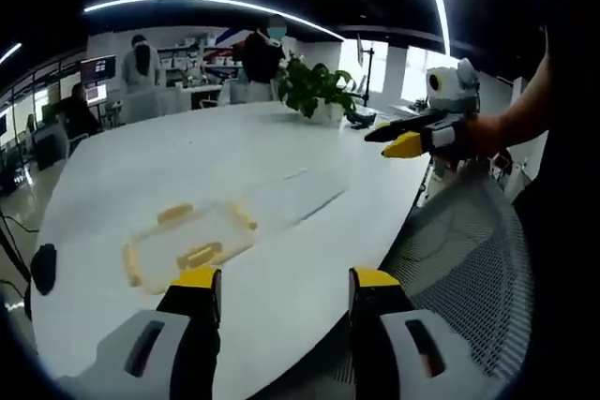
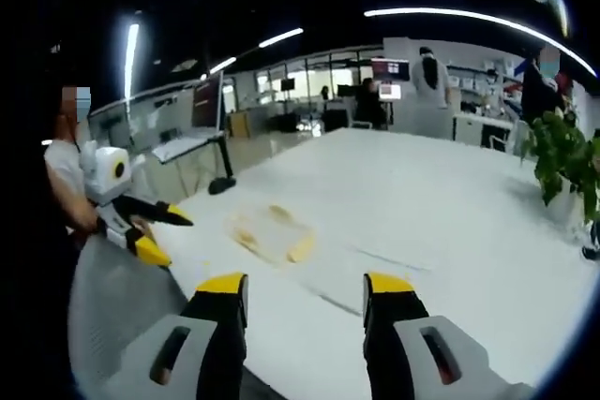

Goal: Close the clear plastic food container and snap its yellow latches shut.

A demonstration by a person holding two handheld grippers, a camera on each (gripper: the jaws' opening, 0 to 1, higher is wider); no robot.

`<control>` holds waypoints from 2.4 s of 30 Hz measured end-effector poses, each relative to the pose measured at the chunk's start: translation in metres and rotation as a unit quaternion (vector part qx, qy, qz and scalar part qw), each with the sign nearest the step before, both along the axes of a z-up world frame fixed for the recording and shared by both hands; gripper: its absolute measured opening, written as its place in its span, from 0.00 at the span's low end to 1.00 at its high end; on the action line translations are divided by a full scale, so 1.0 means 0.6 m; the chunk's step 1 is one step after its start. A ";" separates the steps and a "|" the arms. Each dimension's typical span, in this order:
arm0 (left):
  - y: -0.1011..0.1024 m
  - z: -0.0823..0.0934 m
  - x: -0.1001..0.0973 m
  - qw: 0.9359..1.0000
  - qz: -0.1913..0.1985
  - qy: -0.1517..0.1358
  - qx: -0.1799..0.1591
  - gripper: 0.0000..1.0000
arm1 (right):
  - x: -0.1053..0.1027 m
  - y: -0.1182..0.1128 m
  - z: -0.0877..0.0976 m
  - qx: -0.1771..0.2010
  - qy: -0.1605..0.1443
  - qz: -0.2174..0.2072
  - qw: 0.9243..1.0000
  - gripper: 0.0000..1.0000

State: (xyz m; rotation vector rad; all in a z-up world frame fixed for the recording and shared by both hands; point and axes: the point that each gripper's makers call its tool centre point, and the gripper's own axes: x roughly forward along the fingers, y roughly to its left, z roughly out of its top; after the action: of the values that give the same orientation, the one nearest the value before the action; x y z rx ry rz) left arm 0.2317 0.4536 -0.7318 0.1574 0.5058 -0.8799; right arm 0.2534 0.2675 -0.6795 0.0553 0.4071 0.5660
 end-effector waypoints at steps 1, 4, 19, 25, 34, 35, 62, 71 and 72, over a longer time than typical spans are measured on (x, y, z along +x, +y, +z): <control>0.000 0.005 0.003 1.000 0.004 0.006 -0.010 0.55 | 0.005 0.008 0.007 0.010 -0.001 -0.001 1.000 0.50; 0.002 0.017 0.011 1.000 0.009 0.006 -0.024 0.56 | 0.008 0.036 0.015 0.002 -0.010 0.013 1.000 0.51; 0.039 0.024 0.049 0.999 0.025 0.015 -0.040 0.56 | 0.020 0.120 0.017 0.000 -0.013 0.062 0.998 0.52; 0.059 0.019 0.064 0.999 0.029 0.015 -0.027 0.56 | 0.033 0.127 0.012 -0.014 -0.012 0.075 0.997 0.51; 0.076 0.013 0.092 0.999 0.031 0.011 -0.005 0.54 | 0.060 0.129 0.004 -0.041 -0.016 0.092 0.995 0.51; 0.078 0.012 0.094 0.999 0.031 0.011 -0.004 0.54 | 0.062 0.131 0.002 -0.042 -0.017 0.094 0.994 0.51; 0.132 -0.029 0.162 0.997 -0.001 0.025 0.069 0.51 | 0.107 0.164 -0.037 -0.084 -0.004 0.152 0.985 0.50; 0.134 -0.039 0.176 0.995 -0.023 0.030 0.089 0.50 | 0.119 0.173 -0.056 -0.093 0.009 0.162 0.982 0.48; 0.135 -0.041 0.178 0.995 -0.024 0.033 0.090 0.50 | 0.120 0.174 -0.057 -0.094 0.011 0.163 0.982 0.48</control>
State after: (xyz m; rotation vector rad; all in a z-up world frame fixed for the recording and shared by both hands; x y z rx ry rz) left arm 0.3382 0.5344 -0.7564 0.3060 0.6462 -0.8886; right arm 0.3254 0.3716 -0.7138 -0.1899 0.4929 0.8482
